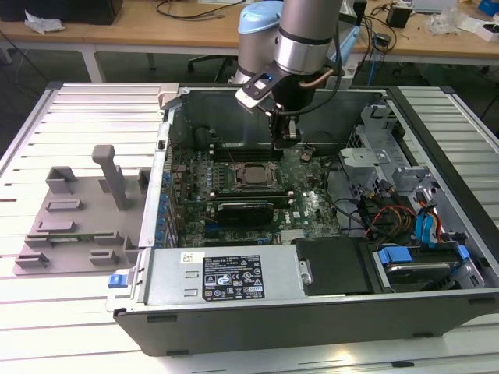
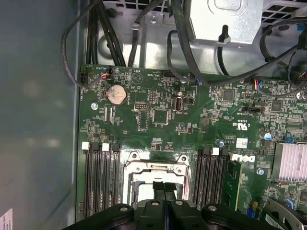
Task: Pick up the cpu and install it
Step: 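Close the cpu cover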
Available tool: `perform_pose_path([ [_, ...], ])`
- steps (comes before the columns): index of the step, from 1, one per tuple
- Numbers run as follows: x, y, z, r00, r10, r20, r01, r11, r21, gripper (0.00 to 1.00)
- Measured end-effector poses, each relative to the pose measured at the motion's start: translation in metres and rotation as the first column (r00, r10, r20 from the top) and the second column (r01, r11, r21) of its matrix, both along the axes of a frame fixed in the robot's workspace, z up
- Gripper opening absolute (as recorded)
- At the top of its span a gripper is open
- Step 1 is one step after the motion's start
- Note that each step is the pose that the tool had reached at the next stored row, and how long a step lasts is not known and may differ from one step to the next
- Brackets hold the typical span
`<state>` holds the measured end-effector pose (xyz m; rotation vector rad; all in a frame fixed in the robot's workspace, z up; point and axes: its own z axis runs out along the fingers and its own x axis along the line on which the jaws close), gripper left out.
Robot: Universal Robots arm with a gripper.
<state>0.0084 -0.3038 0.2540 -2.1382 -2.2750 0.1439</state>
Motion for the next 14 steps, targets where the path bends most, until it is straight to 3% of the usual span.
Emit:
perform_pose_path([
  [14,-0.0200,0.0000,-0.0043,1.0000,0.000,0.0000,0.000,1.0000,0.0001,0.11],
])
